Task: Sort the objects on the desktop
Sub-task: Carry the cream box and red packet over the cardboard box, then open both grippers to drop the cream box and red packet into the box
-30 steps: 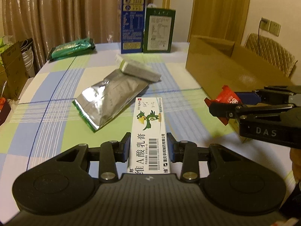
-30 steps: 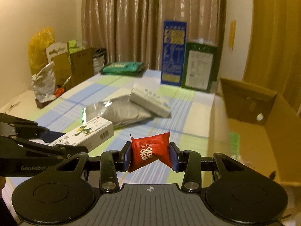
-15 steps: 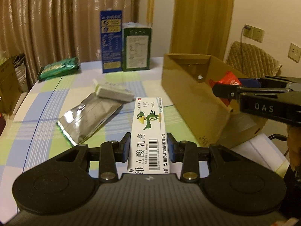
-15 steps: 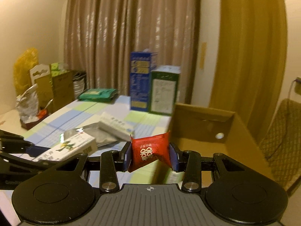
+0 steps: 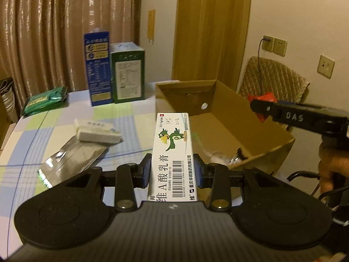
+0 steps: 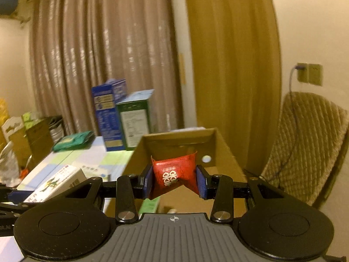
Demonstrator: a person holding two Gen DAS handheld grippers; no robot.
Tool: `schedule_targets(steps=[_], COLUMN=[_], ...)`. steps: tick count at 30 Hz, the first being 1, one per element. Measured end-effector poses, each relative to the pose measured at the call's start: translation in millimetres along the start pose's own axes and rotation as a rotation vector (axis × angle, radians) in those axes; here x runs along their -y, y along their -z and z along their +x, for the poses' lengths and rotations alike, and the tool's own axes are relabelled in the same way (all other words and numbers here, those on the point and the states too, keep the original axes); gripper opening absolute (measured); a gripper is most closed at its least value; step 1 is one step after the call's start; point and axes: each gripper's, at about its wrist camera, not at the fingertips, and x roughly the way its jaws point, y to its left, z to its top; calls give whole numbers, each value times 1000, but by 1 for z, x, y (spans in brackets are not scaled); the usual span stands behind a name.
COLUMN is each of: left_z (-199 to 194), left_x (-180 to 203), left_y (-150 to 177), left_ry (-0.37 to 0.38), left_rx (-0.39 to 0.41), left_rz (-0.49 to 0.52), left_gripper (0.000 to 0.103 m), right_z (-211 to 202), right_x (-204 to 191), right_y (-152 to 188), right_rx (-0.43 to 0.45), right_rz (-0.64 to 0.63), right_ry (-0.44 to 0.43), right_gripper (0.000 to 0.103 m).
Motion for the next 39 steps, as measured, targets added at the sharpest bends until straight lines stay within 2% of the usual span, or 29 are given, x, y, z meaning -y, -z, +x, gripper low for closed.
schedule_targets(steps=[4,11,25,30,39], left_z=[14,43,89,104,88], left_x=[14,32,47,51,26], left_y=[-13,-26,-33,-36,-32], left_ry=[22,57,97,120,61], left_rx=[5,-2,-20,-23,19], left_rz=[-2,-17,-44,-21,-50], left_gripper=[33,33,33,33,33], right_z=[1,8,20,22,24], right_x=[16,26,42,41,35], right_y=[-1,3,5,6,6], right_rx=[0,-20,-50,-61,-66], right_rz=[38,34,83,82,66], right_ry=[19,29,39,41,39], right_gripper=[38,38,38,38,38])
